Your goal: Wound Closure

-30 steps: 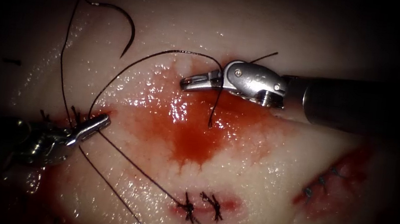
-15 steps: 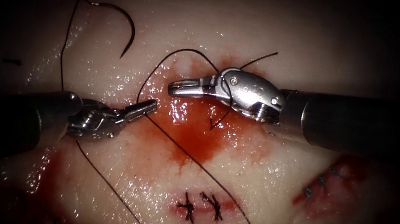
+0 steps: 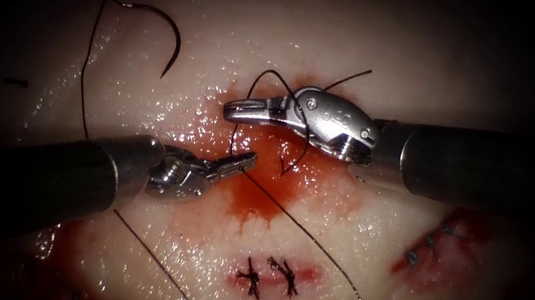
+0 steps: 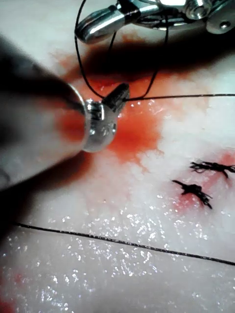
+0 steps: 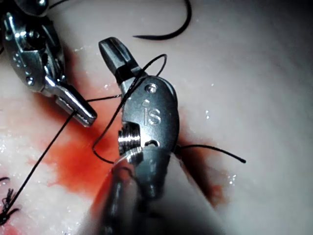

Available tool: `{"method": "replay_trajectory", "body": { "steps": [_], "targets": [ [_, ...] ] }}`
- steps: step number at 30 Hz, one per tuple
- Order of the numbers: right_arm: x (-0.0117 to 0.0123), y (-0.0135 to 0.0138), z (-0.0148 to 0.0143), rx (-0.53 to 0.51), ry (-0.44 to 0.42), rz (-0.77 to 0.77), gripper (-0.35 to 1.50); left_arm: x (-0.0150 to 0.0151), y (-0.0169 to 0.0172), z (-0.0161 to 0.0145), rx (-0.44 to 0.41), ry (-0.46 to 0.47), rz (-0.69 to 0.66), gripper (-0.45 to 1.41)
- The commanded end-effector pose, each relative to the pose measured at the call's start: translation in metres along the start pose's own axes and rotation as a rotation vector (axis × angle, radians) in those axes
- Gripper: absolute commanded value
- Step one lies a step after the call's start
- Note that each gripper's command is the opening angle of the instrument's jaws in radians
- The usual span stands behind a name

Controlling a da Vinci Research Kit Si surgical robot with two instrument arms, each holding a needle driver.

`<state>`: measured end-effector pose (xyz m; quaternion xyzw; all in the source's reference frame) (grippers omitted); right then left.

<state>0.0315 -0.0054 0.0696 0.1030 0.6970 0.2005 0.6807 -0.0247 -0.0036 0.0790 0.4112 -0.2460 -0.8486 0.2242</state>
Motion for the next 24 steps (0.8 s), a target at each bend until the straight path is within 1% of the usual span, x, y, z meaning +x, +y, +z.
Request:
{"method": "replay_trajectory", "body": {
  "steps": [1, 3, 5, 6, 7, 10, 13, 18, 20, 23, 24],
  "targets": [
    [-0.0008, 0.0002, 0.0009, 0.001, 0.003, 0.010, 0.21, 0.0002, 0.0003, 0.0010, -0.001, 0.001, 0.006, -0.45],
    [-0.0010, 0.0004, 0.0012, -0.002, 0.001, 0.026, 0.56, 0.0010, 0.0003, 0.0012, -0.002, 0.006, 0.009, -0.45],
    [-0.0013, 0.0006, 0.0015, -0.006, -0.001, 0.042, 1.00, 0.0017, 0.0000, 0.0011, -0.002, 0.014, 0.009, -0.45],
    [-0.0014, 0.0006, 0.0017, -0.008, -0.002, 0.052, 1.11, 0.0020, -0.0002, 0.0010, -0.002, 0.017, 0.009, -0.45],
    [-0.0016, 0.0006, 0.0018, -0.011, -0.004, 0.063, 1.18, 0.0023, -0.0004, 0.0008, -0.003, 0.019, 0.008, -0.45],
    [-0.0022, 0.0006, 0.0020, -0.019, -0.008, 0.063, 1.28, 0.0032, -0.0011, 0.0003, -0.005, 0.026, 0.040, -0.45],
    [-0.0028, 0.0005, 0.0021, -0.043, -0.018, 0.068, 1.31, 0.0040, -0.0020, -0.0003, -0.007, 0.037, 0.065, -0.45],
    [-0.0040, 0.0006, 0.0021, -0.083, -0.108, 0.053, 1.33, 0.0052, -0.0028, -0.0011, -0.009, 0.076, 0.095, -0.45],
    [-0.0043, 0.0007, 0.0019, -0.099, -0.129, 0.051, 1.33, 0.0056, -0.0031, -0.0013, -0.009, 0.085, 0.107, -0.45],
    [-0.0047, 0.0011, 0.0017, -0.119, -0.164, 0.049, 1.33, 0.0056, -0.0040, -0.0020, -0.011, 0.109, 0.105, -0.45],
    [-0.0048, 0.0012, 0.0017, -0.126, -0.185, 0.054, 1.37, 0.0055, -0.0044, -0.0023, -0.012, 0.119, 0.103, -0.45]
  ]
}}
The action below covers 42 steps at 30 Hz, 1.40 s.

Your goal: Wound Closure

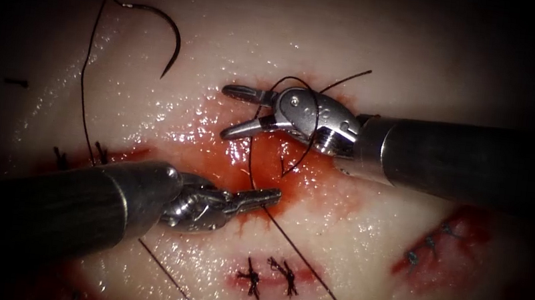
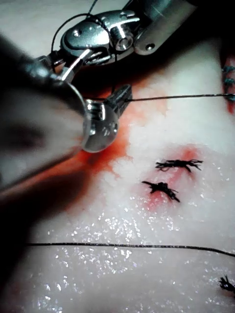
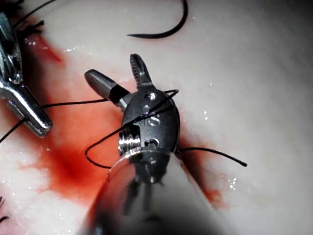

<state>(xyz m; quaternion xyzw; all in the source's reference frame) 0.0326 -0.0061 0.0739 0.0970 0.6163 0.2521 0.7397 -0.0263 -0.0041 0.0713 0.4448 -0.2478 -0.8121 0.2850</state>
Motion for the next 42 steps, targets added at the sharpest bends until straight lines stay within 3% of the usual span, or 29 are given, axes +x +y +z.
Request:
{"method": "replay_trajectory", "body": {
  "steps": [1, 7, 16, 19, 28, 33, 42],
  "targets": [
    [-0.0006, 0.0001, 0.0007, -0.006, -0.019, -0.015, 1.38, -0.0005, -0.0003, 0.0003, 0.006, 0.026, -0.002, -0.45],
    [-0.0019, -0.0003, 0.0004, -0.001, -0.093, -0.059, 1.45, -0.0023, -0.0033, -0.0026, 0.112, 0.095, 0.041, -0.45],
    [-0.0027, -0.0007, 0.0004, 0.016, -0.099, -0.069, 1.47, -0.0048, -0.0080, -0.0052, 0.219, 0.175, 0.017, -0.45],
    [-0.0029, -0.0007, 0.0003, 0.035, -0.098, -0.005, 1.47, -0.0055, -0.0091, -0.0051, 0.235, 0.205, 0.008, -0.45],
    [-0.0039, -0.0019, 0.0001, 0.102, -0.082, -0.020, 1.48, -0.0081, -0.0115, -0.0022, 0.268, 0.310, -0.007, -0.45],
    [-0.0038, -0.0022, -0.0005, 0.156, -0.106, -0.025, 1.48, -0.0113, -0.0118, -0.0011, 0.240, 0.392, -0.027, -0.45],
    [-0.0040, -0.0028, -0.0014, 0.279, -0.096, -0.019, 1.47, -0.0176, -0.0107, 0.0003, 0.229, 0.435, -0.102, -0.45]
  ]
}}
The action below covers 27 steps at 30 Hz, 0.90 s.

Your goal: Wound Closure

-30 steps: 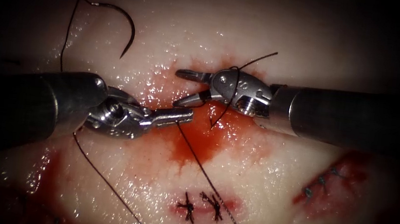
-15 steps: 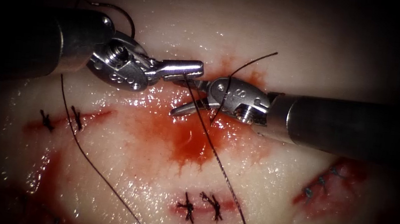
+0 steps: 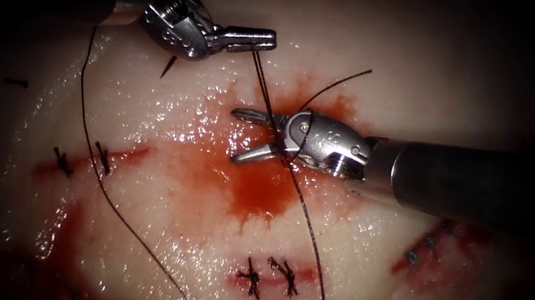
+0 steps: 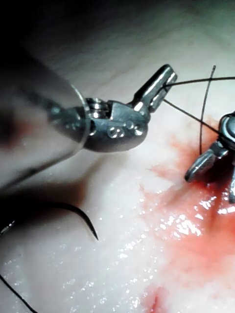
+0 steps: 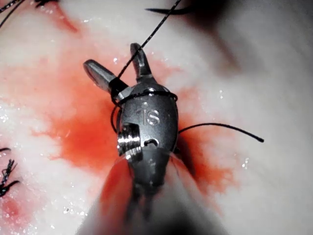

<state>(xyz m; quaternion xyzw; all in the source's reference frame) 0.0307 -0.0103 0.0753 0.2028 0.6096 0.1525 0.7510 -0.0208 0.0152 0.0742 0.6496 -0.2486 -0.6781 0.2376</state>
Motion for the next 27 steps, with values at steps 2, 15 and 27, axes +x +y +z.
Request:
{"method": "replay_trajectory", "body": {
  "steps": [2, 15, 27],
  "targets": [
    [-0.0006, -0.0002, 0.0010, 0.012, 0.002, 0.016, 1.45, -0.0015, -0.0002, 0.0006, 0.005, 0.008, -0.013, -0.45],
    [-0.0024, -0.0004, 0.0013, 0.026, -0.001, 0.006, 1.47, -0.0035, 0.0017, 0.0006, 0.012, 0.007, -0.010, -0.45],
    [-0.0003, -0.0010, 0.0004, 0.198, 0.148, 0.102, 1.42, -0.0089, 0.0069, -0.0009, -0.007, -0.046, -0.036, -0.45]
  ]
}}
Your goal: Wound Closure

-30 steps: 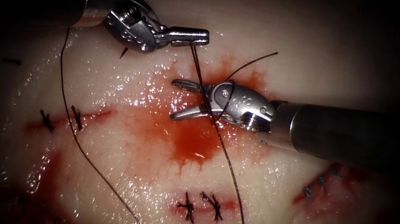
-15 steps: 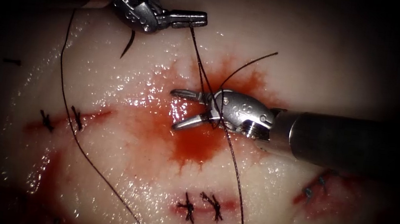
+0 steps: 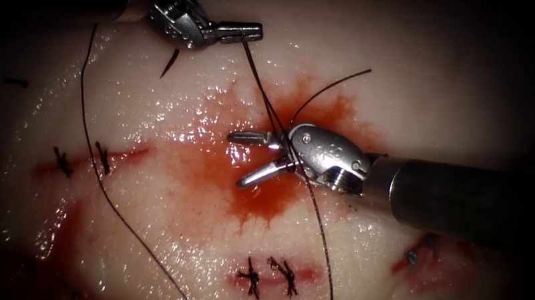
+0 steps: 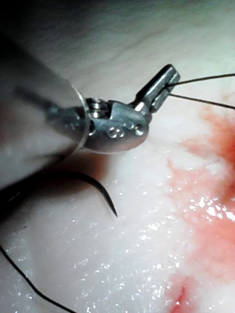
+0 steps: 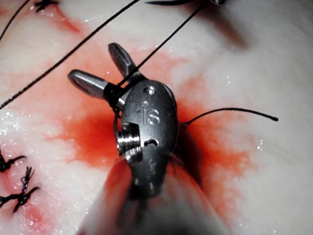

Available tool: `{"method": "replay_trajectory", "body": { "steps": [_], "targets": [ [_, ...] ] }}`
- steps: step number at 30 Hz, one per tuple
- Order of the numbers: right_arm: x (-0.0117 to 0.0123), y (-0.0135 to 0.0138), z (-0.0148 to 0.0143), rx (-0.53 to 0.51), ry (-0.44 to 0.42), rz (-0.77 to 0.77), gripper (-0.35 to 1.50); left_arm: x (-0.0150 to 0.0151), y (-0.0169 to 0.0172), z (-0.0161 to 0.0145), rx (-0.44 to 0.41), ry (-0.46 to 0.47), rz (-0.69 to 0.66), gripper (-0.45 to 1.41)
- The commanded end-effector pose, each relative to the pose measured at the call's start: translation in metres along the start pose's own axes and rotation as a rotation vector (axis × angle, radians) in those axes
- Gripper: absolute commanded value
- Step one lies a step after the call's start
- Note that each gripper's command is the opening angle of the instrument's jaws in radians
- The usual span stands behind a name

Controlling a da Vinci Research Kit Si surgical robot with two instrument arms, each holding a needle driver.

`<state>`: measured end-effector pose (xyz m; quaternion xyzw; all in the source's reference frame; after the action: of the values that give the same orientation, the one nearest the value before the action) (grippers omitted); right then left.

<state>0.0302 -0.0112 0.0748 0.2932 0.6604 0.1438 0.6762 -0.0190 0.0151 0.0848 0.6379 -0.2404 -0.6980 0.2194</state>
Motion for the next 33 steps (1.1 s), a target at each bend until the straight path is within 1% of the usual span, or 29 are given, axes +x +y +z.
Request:
{"method": "replay_trajectory", "body": {
  "steps": [1, 3, 5, 6, 9, 11, 17, 19, 20, 21, 23, 26, 27, 28, 29, 33],
  "targets": [
    [-0.0001, 0.0002, 0.0008, 0.019, 0.028, 0.012, 1.42, -0.0009, 0.0005, 0.0005, -0.005, 0.002, -0.003, -0.45],
    [0.0004, 0.0003, 0.0006, 0.024, 0.065, 0.029, 1.38, -0.0011, 0.0016, 0.0002, -0.013, -0.001, -0.008, -0.45],
    [0.0010, 0.0006, 0.0003, 0.000, 0.098, 0.041, 1.42, -0.0010, 0.0025, 0.0000, -0.021, -0.005, -0.022, -0.45],
    [0.0012, 0.0008, 0.0002, -0.014, 0.105, 0.045, 1.47, -0.0009, 0.0029, -0.0001, -0.024, -0.006, -0.024, -0.45],
    [0.0022, 0.0015, -0.0005, -0.041, 0.154, 0.058, 1.48, -0.0001, 0.0040, -0.0004, -0.035, -0.013, -0.032, -0.45],
    [0.0026, 0.0020, -0.0010, -0.071, 0.170, 0.067, 1.48, 0.0007, 0.0045, -0.0005, -0.035, -0.020, -0.033, -0.45],
    [0.0026, 0.0033, -0.0026, -0.160, 0.192, 0.083, 1.47, 0.0038, 0.0062, -0.0002, -0.038, -0.001, -0.037, -0.45],
    [0.0025, 0.0038, -0.0031, -0.174, 0.216, 0.114, 1.47, 0.0049, 0.0069, 0.0003, -0.041, 0.001, -0.035, -0.45],
    [0.0025, 0.0039, -0.0032, -0.174, 0.229, 0.138, 1.47, 0.0052, 0.0074, 0.0005, -0.046, -0.002, -0.031, -0.45],
    [0.0024, 0.0041, -0.0035, -0.170, 0.258, 0.173, 1.47, 0.0057, 0.0086, 0.0013, -0.075, -0.011, -0.025, -0.45],
    [0.0024, 0.0041, -0.0037, -0.166, 0.282, 0.191, 1.47, 0.0058, 0.0099, 0.0019, -0.097, -0.020, -0.030, -0.45],
    [0.0023, 0.0039, -0.0041, -0.161, 0.284, 0.202, 1.35, 0.0058, 0.0115, 0.0023, -0.114, -0.028, -0.038, -0.45],
    [0.0022, 0.0039, -0.0042, -0.173, 0.284, 0.204, 1.33, 0.0059, 0.0120, 0.0025, -0.117, -0.031, -0.044, -0.45],
    [0.0022, 0.0039, -0.0042, -0.201, 0.283, 0.208, 1.33, 0.0060, 0.0124, 0.0026, -0.122, -0.033, -0.047, -0.45],
    [0.0018, 0.0038, -0.0040, -0.273, 0.284, 0.214, 1.33, 0.0064, 0.0128, 0.0031, -0.133, -0.040, -0.049, -0.45],
    [0.0007, 0.0029, -0.0034, -0.372, 0.233, 0.208, 1.33, 0.0072, 0.0130, 0.0044, -0.131, -0.052, -0.053, -0.45]
  ]
}}
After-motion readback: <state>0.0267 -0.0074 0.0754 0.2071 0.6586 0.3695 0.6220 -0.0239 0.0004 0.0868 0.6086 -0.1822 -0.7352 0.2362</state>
